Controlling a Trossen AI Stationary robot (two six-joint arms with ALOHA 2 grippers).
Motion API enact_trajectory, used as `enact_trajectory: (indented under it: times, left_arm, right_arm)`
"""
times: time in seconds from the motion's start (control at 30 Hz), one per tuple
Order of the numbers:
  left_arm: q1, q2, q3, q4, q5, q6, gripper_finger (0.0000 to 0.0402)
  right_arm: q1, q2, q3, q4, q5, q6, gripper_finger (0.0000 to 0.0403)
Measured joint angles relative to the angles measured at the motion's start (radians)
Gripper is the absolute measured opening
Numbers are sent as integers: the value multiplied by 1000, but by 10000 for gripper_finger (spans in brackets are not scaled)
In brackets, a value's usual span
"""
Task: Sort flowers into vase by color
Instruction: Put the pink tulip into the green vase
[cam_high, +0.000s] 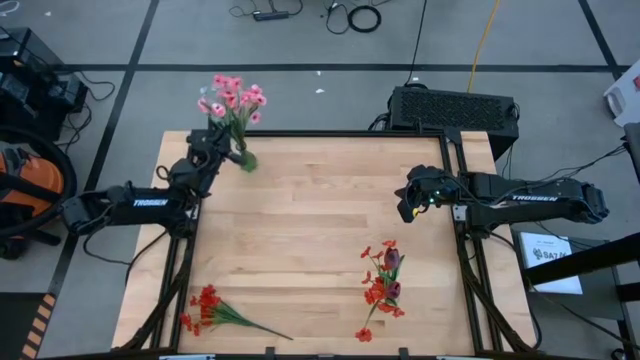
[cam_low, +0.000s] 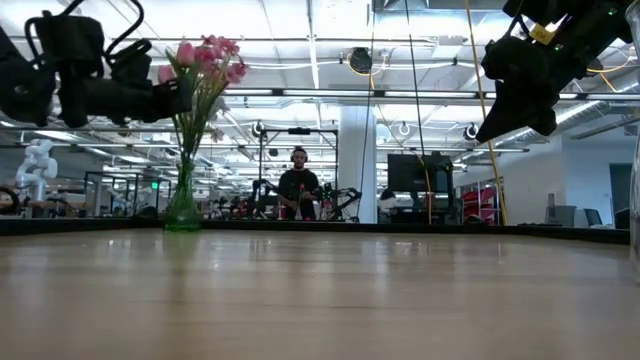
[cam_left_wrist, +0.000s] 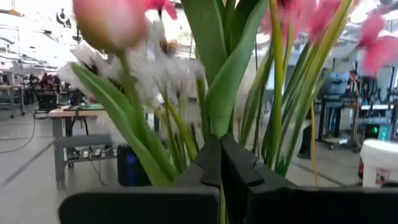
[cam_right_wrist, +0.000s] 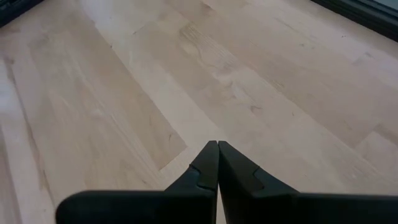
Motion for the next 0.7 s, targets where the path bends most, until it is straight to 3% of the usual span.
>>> enact_trajectory:
  times: [0.37, 0.7]
  left_arm:
    - [0, 0, -24, -181, 20, -1, 0]
    - [-1, 0, -24, -181, 25, -52, 20]
  right_arm:
    - [-1, 0, 0, 0, 26, 0, 0]
    - [-1, 0, 0, 0, 30, 22, 0]
